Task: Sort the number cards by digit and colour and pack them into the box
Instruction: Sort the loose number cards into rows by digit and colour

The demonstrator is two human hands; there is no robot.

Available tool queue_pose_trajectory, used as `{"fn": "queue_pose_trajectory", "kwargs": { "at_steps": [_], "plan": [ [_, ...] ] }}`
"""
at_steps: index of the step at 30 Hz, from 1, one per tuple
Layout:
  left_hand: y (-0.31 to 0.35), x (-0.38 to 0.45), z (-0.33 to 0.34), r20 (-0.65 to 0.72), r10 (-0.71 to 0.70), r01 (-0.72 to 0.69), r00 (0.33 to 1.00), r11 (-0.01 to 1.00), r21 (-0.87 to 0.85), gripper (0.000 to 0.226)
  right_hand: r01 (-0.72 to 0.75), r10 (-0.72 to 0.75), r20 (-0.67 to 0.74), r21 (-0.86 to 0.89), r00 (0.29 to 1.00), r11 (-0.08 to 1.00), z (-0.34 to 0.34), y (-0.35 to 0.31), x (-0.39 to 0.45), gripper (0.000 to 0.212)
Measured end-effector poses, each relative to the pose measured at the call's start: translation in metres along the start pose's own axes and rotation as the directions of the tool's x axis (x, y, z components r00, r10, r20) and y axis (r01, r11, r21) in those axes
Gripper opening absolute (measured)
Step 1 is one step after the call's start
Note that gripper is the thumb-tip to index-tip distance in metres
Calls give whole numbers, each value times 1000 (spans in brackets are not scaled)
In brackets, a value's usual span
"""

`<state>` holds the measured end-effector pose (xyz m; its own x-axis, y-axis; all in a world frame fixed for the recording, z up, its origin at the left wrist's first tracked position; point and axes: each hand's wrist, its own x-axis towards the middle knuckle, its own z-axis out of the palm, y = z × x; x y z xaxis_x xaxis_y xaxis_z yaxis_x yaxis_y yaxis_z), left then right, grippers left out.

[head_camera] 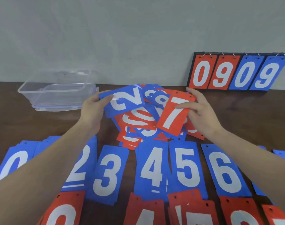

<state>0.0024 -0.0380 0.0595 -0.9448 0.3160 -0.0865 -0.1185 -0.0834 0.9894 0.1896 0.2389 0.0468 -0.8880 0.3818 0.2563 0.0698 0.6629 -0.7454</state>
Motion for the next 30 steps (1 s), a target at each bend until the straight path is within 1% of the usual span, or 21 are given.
{"fn": "queue_pose_trajectory", "kwargs": {
  "at_steps": [1,3,5,6,8,11,13,16,18,22,24,27,30],
  "plan": [
    [4,-9,3,23,-11,12,1000,1000,-18,23,7,-7,21,18,1000,1000,-3,2,-8,56],
    [11,-27,9,76,-37,39,996,999,-34,17,-33,27,77,87,997,996,-13,5,-22,55],
    [15,-46,18,119,-57,58,991,998,-6,13,-70,48,145,154,988,986,-24,6,-37,55],
    [16,-57,23,140,-66,63,988,998,27,13,-60,31,167,172,985,983,-30,6,-43,56],
    [17,-75,35,181,-104,85,978,990,109,16,-27,-3,172,170,985,985,-41,6,-57,61],
    [19,-103,54,232,-158,118,960,977,177,21,-44,10,185,183,983,982,-57,3,-76,47],
    [21,-119,66,254,-145,93,956,974,208,18,-77,38,186,205,982,976,-68,3,-87,46],
    [27,-143,80,263,-127,71,956,974,213,16,-149,100,170,310,980,939,-84,3,-102,51],
    [29,-158,88,265,-113,56,958,975,213,13,-195,136,175,385,975,902,-94,3,-111,52],
    [27,-191,98,197,-88,49,976,980,194,15,-230,147,196,522,970,821,-107,6,-128,49],
    [26,-206,99,171,-78,43,982,979,199,13,-226,132,208,542,969,810,-109,6,-135,43],
    [25,-228,96,96,-72,46,993,969,243,8,-210,113,214,511,970,834,-107,2,-143,33],
    [22,-248,90,84,-87,71,993,980,185,15,-215,109,230,511,967,832,-101,-2,-149,33]
  ]
}}
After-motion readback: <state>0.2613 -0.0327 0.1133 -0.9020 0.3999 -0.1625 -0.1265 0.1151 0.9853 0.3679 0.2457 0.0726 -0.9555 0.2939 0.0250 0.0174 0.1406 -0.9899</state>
